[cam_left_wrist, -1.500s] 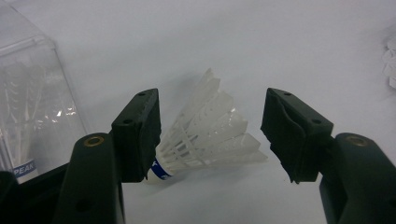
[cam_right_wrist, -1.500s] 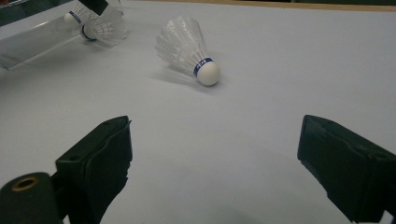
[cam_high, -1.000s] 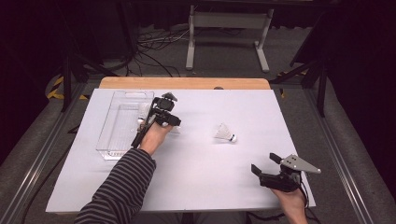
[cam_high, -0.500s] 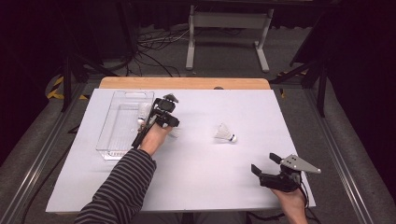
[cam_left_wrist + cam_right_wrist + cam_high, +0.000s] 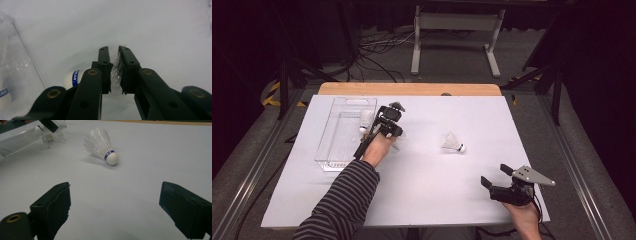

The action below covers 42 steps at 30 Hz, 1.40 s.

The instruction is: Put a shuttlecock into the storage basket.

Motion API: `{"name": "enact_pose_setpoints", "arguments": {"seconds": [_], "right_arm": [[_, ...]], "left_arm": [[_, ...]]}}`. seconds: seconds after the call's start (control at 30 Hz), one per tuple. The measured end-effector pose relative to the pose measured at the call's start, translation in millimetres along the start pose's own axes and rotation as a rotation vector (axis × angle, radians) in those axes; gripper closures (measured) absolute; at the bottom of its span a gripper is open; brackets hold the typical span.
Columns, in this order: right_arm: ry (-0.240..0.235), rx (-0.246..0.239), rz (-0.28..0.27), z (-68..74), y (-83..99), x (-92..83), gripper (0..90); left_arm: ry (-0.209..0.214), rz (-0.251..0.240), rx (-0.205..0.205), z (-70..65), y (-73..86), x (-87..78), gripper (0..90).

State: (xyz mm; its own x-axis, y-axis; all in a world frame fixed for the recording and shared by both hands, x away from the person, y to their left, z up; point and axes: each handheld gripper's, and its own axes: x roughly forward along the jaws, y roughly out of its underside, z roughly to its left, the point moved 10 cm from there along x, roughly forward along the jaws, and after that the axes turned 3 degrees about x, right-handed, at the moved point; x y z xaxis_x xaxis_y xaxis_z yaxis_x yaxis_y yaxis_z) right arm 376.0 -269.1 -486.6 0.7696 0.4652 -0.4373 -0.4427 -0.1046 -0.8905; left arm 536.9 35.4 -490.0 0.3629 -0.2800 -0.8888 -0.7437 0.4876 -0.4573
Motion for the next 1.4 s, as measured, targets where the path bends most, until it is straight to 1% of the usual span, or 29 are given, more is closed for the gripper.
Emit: {"name": "enact_pose_setpoints", "arguments": {"seconds": [0.1, 0.23, 0.47, 0.7, 0.73, 0.77, 0.83, 0.9, 0.93, 0.97, 1.07, 1.1, 1.13, 1.17, 1.27, 1.4], "right_arm": [[0.0, 0.0, 0.0, -0.1, 0.0, 0.0, 10.9], [-0.001, 0.0, -0.001, 0.1, -0.2, -0.1, 10.9], [0.002, -0.003, -0.002, -0.2, -0.4, 0.3, 10.9], [0.001, -0.003, -0.004, 0.0, -0.4, 0.4, 10.9], [0.002, -0.003, -0.003, 0.1, -0.3, 0.5, 10.9], [0.001, -0.003, -0.003, 0.1, -0.3, 0.5, 10.9], [0.003, -0.003, -0.002, -0.1, -0.2, 0.5, 10.9], [0.003, -0.002, -0.001, -0.1, -0.1, 0.6, 10.9], [0.002, -0.003, -0.001, 0.0, 0.0, 0.7, 10.8], [0.002, 0.0, 0.001, 0.1, 0.2, 0.6, 10.9], [0.001, 0.0, 0.002, 0.1, 0.3, 0.8, 10.8], [0.001, 0.0, 0.002, 0.1, 0.4, 0.9, 10.9], [0.0, 0.0, 0.002, 0.1, 0.4, 0.9, 10.8], [0.0, 0.0, 0.002, 0.1, 0.3, 1.0, 10.9], [0.0, 0.0, 0.001, 0.2, 0.2, 0.9, 10.9], [0.002, 0.0, 0.001, -0.1, 0.1, 0.8, 10.9]], "left_arm": [[0.001, 0.0, 0.012, -1.3, -0.1, 0.2, 86.1], [0.006, 0.007, 0.013, -2.3, 0.9, -0.5, 88.5], [0.021, -0.006, 0.019, -2.6, 0.3, -4.2, 89.3], [0.032, -0.021, 0.043, -3.8, 0.1, -13.3, 89.7], [0.038, -0.022, 0.039, -4.6, 0.2, -14.4, 89.7], [0.04, -0.022, 0.048, -4.2, 0.3, -15.9, 89.8], [0.044, -0.029, 0.045, -4.3, 0.2, -18.1, 89.8], [0.058, -0.032, 0.04, -5.3, 0.5, -21.0, 89.8], [0.058, -0.037, 0.048, -4.4, 0.0, -22.4, 89.8], [0.069, -0.04, 0.042, -5.6, 0.0, -23.2, 89.9], [0.079, -0.051, 0.043, -6.9, -0.3, -27.1, 89.8], [0.078, -0.054, 0.049, -6.4, -0.4, -28.6, 89.9], [0.09, -0.055, 0.045, -7.6, -0.2, -30.1, 89.9], [0.09, -0.059, 0.048, -7.3, -0.4, -31.2, 89.8], [0.111, -0.069, 0.045, -8.1, -0.6, -35.6, 89.9], [0.127, -0.085, 0.041, -7.7, -0.6, -41.2, 89.9]]}}
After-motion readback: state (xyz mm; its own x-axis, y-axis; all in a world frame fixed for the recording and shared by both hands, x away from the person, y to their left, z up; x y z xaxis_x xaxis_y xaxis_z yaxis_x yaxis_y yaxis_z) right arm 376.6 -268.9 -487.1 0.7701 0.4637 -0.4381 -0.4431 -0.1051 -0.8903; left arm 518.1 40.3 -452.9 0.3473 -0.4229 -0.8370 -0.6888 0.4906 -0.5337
